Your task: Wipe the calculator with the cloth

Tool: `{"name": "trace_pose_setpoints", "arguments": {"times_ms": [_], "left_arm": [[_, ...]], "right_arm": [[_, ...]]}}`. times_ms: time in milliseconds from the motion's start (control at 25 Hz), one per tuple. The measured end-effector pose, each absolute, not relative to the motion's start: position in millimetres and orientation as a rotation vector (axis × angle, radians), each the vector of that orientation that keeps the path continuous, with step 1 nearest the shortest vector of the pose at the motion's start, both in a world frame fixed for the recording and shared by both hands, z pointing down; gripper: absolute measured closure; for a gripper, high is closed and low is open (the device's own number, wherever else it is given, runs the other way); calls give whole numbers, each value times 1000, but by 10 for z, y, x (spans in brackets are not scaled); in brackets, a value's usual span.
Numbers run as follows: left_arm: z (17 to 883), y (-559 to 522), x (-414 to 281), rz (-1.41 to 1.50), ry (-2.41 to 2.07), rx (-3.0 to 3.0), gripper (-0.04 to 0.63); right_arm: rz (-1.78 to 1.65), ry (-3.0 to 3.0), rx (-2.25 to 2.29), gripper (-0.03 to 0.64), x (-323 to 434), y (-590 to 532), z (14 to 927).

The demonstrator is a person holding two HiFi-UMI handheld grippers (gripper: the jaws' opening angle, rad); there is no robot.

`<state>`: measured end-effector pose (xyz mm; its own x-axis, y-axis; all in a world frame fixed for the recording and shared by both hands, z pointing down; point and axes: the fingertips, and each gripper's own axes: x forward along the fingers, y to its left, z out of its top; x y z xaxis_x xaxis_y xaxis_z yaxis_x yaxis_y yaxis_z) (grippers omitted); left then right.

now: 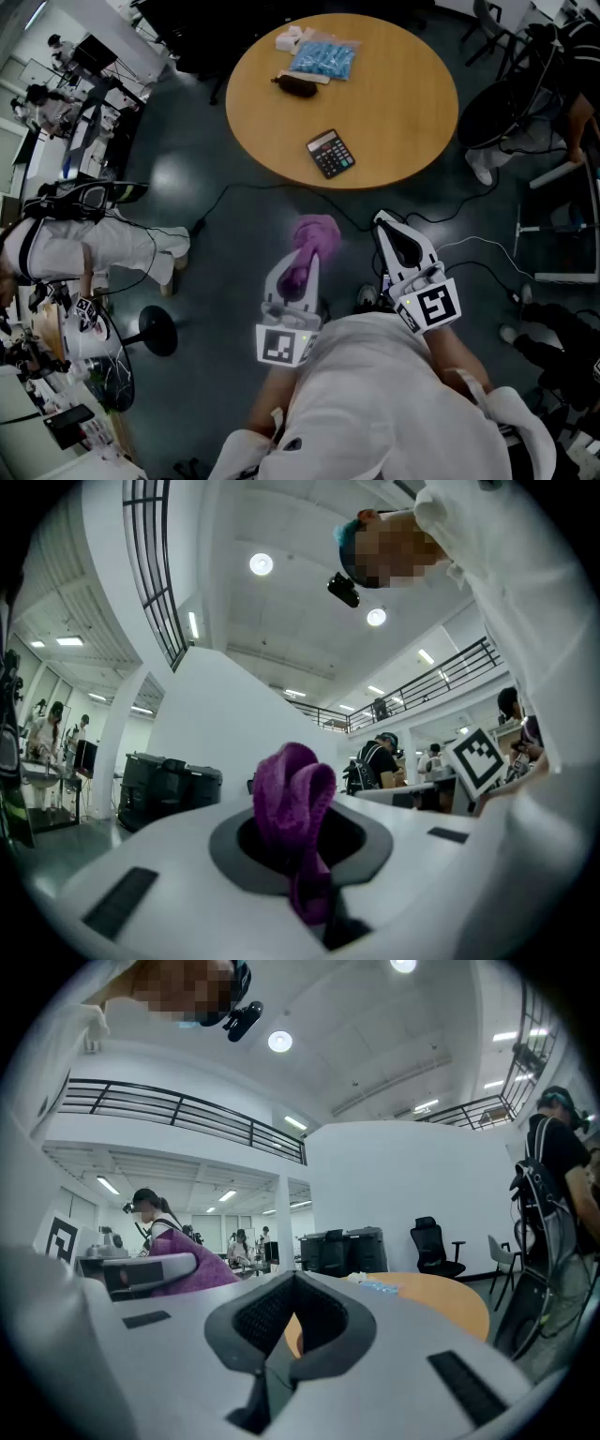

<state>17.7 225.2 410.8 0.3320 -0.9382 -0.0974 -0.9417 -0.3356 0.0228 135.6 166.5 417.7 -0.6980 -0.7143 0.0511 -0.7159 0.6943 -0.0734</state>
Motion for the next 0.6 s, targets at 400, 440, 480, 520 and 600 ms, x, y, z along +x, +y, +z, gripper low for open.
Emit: {"name": "trace_pose_setpoints", "arguments": {"times_ms": [400,440,480,520,600], "left_arm": [[4046,2290,296,131,1783,-2509,545],[4064,2276,306,130,1788,-2510,545],[4078,2266,317,129,1793,-2510,545],[4093,2259,324,129,1799,-2508,545],[4124,2245,319,128,1817,-2507,545]], "right_arm": [[143,-2891,1201,600,1447,1678,4137],[147,-2892,1198,600,1454,1664,4152],[153,-2893,1193,600,1464,1649,4173],[163,-2894,1186,600,1475,1632,4200],[194,-2897,1169,600,1502,1578,4258]]}}
